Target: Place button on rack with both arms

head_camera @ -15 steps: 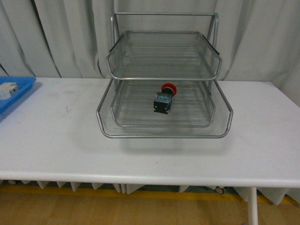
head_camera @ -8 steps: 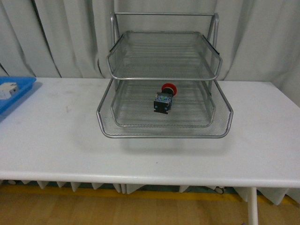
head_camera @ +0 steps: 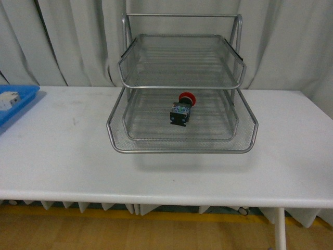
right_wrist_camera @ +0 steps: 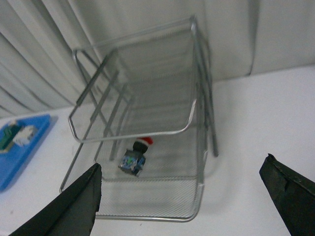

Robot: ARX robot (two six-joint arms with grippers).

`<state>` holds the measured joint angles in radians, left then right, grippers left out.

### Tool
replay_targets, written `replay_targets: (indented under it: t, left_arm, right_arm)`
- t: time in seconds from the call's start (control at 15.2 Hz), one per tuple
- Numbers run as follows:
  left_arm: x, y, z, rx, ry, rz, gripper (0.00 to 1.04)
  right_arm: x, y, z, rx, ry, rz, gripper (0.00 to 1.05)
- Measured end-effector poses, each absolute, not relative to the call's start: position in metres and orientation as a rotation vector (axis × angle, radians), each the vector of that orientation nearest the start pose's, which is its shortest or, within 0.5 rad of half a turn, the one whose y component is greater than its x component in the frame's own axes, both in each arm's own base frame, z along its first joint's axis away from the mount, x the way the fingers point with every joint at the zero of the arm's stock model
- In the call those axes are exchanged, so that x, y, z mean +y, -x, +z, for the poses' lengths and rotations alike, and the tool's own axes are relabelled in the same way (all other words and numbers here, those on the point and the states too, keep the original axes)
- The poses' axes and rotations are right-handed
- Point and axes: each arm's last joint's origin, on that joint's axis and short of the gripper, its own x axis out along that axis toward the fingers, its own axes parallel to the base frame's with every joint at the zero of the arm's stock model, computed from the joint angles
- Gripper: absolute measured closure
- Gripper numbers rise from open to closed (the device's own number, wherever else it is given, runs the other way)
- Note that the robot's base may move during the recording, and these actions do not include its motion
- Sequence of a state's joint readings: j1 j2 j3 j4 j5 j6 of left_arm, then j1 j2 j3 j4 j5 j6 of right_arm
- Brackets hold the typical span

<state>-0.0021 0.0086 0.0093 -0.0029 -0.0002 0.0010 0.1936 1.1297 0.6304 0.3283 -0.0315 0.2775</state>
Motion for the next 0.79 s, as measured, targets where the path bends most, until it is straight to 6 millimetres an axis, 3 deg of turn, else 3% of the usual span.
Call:
replay_targets:
  t: [0.13,0.26,0.46,0.59,0.79]
  left_arm:
    - [0.0,-0.098,0.166,0.002,-0.001,-0.002,0.07]
    - [0.0,-0.098,0.166,0.002,-0.001,-0.002,0.07]
    - [0.0,-0.098,0.166,0.002,-0.001,-0.002,0.07]
    - [0.0,-0.098,0.166,0.002,-0.001,-0.002,0.07]
    - [0.0,-0.098,0.166,0.002,-0.001,-0.002,0.07]
  right_arm:
    - [0.097,-0.297,0.25,0.394,-0.24,0.243,0.06]
    - [0.142,-0.32,0.242,0.49,-0.182,0.278,0.08]
    - [0.193,-0.314,0.204,0.638,-0.03,0.332,0.42]
    - [0.208,-0.313,0.181,0.732,0.012,0.344,0.64]
    - [0.219,-0.318,0.168,0.804,0.0,0.344,0.97]
